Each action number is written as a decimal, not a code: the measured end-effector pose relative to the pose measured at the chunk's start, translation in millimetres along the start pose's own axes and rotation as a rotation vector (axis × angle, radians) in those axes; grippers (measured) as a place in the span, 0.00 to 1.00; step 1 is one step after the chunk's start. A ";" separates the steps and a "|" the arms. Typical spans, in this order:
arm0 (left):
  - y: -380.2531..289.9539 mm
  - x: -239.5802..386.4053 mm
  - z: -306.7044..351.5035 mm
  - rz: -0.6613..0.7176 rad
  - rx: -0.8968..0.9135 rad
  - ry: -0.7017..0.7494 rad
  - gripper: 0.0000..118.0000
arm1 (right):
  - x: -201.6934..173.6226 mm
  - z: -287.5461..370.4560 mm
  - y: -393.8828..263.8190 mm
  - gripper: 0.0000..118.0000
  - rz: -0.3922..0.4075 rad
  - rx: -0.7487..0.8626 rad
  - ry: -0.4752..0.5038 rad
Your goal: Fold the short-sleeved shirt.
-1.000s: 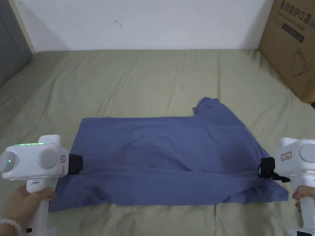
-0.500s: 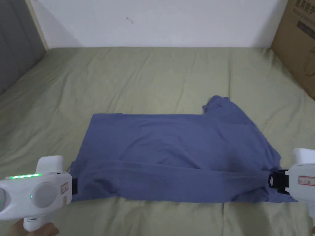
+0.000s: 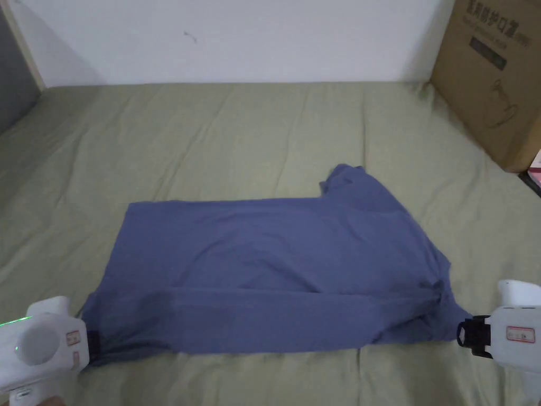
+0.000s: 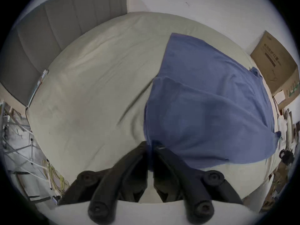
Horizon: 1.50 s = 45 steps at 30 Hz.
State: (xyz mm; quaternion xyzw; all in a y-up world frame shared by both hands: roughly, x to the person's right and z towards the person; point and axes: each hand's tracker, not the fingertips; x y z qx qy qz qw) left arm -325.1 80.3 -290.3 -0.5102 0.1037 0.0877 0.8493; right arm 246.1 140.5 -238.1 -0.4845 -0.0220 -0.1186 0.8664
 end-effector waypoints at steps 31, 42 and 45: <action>-33.8 -3.7 45.5 -0.230 -0.040 0.095 0.03 | 38.8 -9.3 -32.0 0.09 0.005 -0.067 -0.048; -19.8 3.1 75.9 -0.213 0.053 -0.020 0.65 | 21.8 7.1 -18.0 0.63 0.013 0.047 -0.069; -4.3 16.2 87.0 -0.195 0.113 -0.073 0.27 | 2.2 21.0 8.8 0.58 0.079 0.131 -0.045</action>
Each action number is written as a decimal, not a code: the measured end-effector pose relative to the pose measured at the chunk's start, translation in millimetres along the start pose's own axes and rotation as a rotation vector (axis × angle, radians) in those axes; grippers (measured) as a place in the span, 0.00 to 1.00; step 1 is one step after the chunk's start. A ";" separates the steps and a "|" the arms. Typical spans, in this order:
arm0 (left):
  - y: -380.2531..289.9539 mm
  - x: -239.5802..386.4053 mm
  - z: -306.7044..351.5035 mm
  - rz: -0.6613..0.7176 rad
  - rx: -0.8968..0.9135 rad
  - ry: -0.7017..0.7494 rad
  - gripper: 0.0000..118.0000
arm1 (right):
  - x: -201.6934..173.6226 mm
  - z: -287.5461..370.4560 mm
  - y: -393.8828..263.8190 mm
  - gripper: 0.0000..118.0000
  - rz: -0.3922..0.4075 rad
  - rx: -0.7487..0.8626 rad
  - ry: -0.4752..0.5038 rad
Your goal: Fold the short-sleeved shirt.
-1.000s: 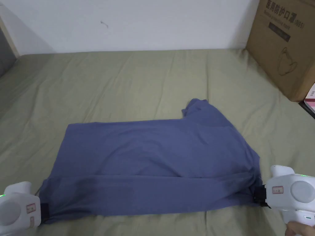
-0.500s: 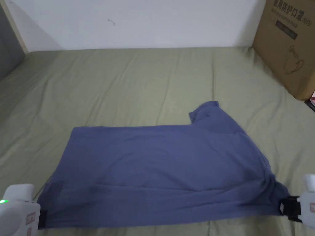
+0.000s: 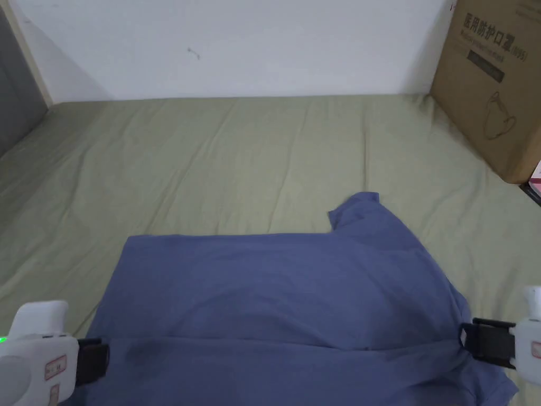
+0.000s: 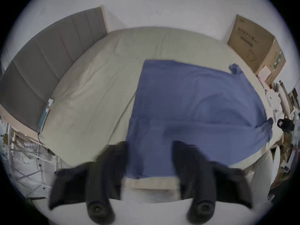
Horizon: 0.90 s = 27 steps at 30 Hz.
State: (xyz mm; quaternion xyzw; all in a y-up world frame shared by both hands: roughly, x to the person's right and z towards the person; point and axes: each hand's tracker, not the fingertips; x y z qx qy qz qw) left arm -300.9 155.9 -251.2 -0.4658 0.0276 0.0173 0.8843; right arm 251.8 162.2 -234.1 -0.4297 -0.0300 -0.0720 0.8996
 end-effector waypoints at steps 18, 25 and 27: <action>62.0 60.7 -64.4 -0.044 -0.007 -0.006 0.00 | -45.4 -182.6 162.8 0.87 0.024 -0.140 0.122; 72.2 45.8 -92.6 -0.035 -0.070 0.021 0.00 | -10.1 -257.7 194.7 0.80 0.070 -0.248 -0.006; 73.9 42.0 -98.8 -0.022 -0.082 0.024 0.00 | -9.4 -266.4 189.4 0.50 0.080 -0.270 -0.005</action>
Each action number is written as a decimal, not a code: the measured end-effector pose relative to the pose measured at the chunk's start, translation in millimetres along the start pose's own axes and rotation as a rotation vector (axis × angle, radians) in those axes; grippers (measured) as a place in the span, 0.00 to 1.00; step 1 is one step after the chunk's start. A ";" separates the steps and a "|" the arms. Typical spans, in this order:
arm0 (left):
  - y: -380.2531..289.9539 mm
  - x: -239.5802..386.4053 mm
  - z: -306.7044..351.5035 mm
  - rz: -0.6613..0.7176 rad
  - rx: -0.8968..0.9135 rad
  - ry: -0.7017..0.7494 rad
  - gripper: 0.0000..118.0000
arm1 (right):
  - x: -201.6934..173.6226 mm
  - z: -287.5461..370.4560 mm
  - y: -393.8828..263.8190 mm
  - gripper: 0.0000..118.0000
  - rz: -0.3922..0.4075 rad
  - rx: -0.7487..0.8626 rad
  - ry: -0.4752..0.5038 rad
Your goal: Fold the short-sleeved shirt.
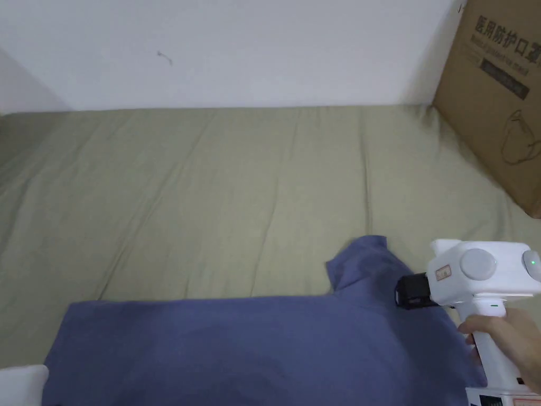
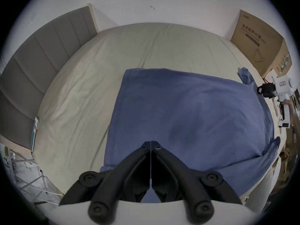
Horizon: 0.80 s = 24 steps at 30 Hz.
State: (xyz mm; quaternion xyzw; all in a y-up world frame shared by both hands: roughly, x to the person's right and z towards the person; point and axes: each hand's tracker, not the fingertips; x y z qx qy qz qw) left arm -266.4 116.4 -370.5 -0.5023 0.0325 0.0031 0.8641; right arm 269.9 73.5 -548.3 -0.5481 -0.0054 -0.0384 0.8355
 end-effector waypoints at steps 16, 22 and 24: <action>36.8 -32.1 -18.1 0.093 0.040 -0.001 0.00 | -23.2 15.2 2.0 0.00 0.080 0.042 -0.002; 116.1 -53.0 -79.9 0.140 0.037 -0.032 0.21 | -24.2 14.6 3.5 0.00 0.105 0.040 -0.009; 139.2 -57.7 -105.3 0.152 -0.022 -0.053 0.70 | -24.1 14.2 4.3 0.00 0.098 0.037 -0.006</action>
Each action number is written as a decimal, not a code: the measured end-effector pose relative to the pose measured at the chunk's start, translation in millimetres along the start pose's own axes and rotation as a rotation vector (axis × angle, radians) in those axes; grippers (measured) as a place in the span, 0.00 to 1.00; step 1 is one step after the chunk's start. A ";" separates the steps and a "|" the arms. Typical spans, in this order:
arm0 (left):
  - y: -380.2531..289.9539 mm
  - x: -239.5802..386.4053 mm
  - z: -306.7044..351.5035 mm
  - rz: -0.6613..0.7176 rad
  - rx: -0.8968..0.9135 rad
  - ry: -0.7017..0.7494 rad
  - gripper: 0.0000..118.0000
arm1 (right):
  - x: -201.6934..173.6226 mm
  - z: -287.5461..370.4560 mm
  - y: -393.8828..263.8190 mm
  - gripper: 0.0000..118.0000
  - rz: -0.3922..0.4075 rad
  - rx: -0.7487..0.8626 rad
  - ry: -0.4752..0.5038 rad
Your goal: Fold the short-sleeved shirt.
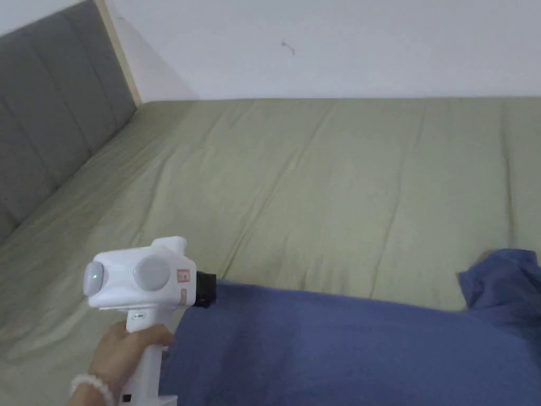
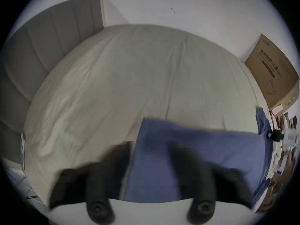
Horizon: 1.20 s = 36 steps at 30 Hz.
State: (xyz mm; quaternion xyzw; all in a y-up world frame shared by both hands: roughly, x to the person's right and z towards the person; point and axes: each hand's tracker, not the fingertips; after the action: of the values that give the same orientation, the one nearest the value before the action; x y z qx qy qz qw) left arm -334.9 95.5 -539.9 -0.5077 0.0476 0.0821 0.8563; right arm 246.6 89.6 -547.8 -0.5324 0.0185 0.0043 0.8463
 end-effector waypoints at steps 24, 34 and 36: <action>-8.3 21.7 72.8 -0.134 -0.013 -0.001 0.03 | 3.9 113.5 -33.7 0.00 -0.006 0.110 0.073; -128.8 -5.9 166.9 -0.199 0.050 -0.013 0.03 | 6.9 194.3 -168.9 0.00 0.067 0.115 0.067; -157.4 -12.8 169.4 -0.181 0.014 -0.012 0.03 | 4.2 193.7 -199.6 0.00 0.060 0.072 0.088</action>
State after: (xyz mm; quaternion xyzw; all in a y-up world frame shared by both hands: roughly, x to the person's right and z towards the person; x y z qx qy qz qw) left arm -318.1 168.8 -320.8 -0.5036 -0.0034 0.0071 0.8639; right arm 261.3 177.7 -284.3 -0.5004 0.0718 0.0054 0.8628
